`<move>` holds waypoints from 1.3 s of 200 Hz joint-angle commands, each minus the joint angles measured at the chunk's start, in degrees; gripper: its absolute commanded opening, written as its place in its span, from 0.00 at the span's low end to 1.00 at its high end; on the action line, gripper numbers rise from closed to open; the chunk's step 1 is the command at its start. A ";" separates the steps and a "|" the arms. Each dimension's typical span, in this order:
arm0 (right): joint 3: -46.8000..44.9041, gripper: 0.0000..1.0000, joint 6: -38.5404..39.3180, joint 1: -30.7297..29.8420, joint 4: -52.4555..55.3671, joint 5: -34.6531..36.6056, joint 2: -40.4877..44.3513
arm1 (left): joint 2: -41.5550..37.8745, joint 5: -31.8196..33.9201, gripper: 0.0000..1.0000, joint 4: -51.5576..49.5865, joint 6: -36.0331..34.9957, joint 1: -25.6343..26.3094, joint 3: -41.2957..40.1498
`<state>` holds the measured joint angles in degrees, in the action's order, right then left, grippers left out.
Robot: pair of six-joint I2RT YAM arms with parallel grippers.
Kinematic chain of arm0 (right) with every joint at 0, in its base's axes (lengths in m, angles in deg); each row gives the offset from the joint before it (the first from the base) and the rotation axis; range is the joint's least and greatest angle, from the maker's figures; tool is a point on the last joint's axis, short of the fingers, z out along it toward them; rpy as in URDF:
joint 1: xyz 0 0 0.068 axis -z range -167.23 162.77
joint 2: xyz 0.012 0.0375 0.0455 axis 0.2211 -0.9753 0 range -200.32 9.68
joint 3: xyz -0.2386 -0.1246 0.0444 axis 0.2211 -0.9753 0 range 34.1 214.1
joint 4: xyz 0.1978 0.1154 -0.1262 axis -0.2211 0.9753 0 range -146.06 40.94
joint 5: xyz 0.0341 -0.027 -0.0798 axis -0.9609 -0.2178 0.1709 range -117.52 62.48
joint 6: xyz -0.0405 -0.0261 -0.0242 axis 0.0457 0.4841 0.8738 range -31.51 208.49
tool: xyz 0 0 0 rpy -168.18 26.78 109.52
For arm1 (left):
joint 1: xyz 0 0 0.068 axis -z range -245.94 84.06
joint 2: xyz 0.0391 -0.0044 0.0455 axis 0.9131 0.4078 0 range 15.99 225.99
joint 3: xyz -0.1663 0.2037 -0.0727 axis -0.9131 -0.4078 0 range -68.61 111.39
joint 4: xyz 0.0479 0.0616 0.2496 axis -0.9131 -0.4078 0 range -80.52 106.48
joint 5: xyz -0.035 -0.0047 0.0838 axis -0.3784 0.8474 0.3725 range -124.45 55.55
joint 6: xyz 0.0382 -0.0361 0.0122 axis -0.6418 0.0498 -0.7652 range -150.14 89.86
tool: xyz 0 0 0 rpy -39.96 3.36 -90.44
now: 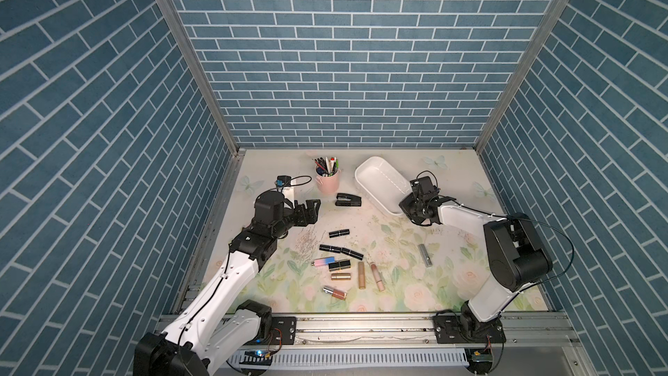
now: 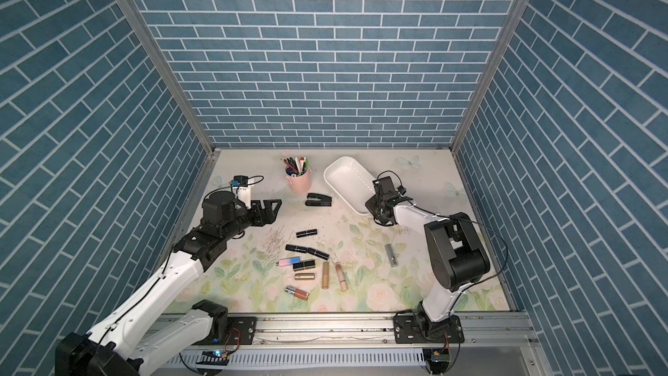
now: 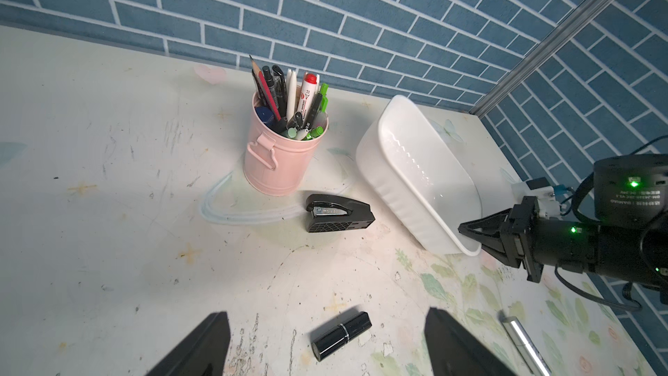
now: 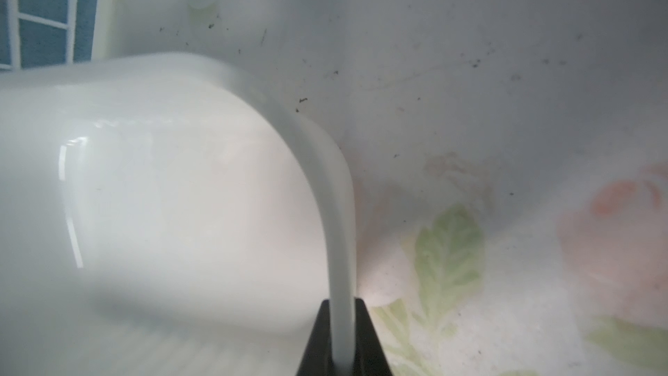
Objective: Put the lipstick into the storage box
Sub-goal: Pick up the storage box at the center of the board, then place the storage box at the center of the board.
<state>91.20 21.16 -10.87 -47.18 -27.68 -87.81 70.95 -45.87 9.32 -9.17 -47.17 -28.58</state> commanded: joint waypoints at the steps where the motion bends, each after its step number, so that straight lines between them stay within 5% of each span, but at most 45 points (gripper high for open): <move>1: 8.23 0.00 15.28 1.12 5.33 -2.62 -0.92 | -0.87 -0.38 0.91 -1.73 -1.28 0.23 0.47; 45: 19.91 0.00 38.97 3.31 25.76 -2.10 -3.52 | -0.25 -8.35 0.90 -0.80 -0.87 0.18 1.94; 91: 18.90 0.00 48.18 5.20 33.25 0.97 -2.67 | 0.82 -12.73 0.90 0.35 -0.17 0.21 2.29; 213: 6.91 0.00 53.19 4.96 29.04 -6.24 4.54 | 4.93 -15.37 0.91 2.67 0.56 0.19 2.18; 260: 6.88 0.00 51.77 2.81 26.29 -6.38 -0.19 | 5.71 -15.94 0.90 5.23 2.59 0.22 0.98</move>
<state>98.39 72.46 -7.11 -18.96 -32.97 -85.60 76.55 -60.71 11.55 -7.99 -47.17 -27.71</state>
